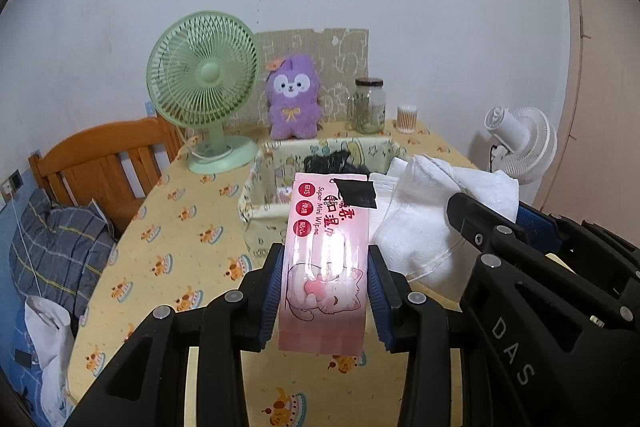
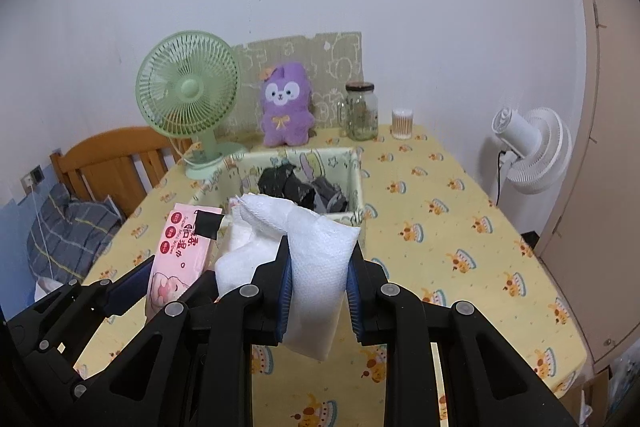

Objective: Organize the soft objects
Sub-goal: 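Lift and carry both packs over the fabric basket with both tools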

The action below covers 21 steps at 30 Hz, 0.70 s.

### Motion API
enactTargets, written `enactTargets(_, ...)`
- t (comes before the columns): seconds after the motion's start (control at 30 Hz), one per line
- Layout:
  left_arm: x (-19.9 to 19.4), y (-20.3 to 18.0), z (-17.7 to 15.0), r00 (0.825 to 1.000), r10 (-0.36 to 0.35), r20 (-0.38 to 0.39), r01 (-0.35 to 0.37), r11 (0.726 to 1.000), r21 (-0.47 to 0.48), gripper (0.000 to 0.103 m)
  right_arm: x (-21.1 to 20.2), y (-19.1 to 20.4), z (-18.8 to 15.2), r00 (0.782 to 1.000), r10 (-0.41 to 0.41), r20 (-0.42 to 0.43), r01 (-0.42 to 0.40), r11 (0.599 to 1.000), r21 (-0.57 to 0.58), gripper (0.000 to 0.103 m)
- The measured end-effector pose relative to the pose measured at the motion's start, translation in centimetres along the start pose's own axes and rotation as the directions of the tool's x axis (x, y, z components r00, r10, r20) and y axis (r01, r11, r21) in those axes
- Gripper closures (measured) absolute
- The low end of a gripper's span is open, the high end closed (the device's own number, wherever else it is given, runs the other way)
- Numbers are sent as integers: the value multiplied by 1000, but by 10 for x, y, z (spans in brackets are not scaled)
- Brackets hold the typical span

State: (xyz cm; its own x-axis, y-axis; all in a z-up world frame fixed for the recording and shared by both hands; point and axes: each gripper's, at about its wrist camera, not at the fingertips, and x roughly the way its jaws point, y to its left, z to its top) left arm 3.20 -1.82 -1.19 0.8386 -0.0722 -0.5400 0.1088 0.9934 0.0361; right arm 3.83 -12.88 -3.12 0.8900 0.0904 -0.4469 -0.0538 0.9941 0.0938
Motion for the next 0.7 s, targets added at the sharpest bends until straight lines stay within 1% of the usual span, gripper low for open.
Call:
enactTargets(0.43,-21,0,23,998,-1,67,0,1000,5,63,-23,1,25,998,10,57,-10,1000,-10,76)
enactTargets(0.7,-25,1,30,996,6,87,-6,1000,2,63,-24,2,37,997,18,75,-16,1000,-17,76)
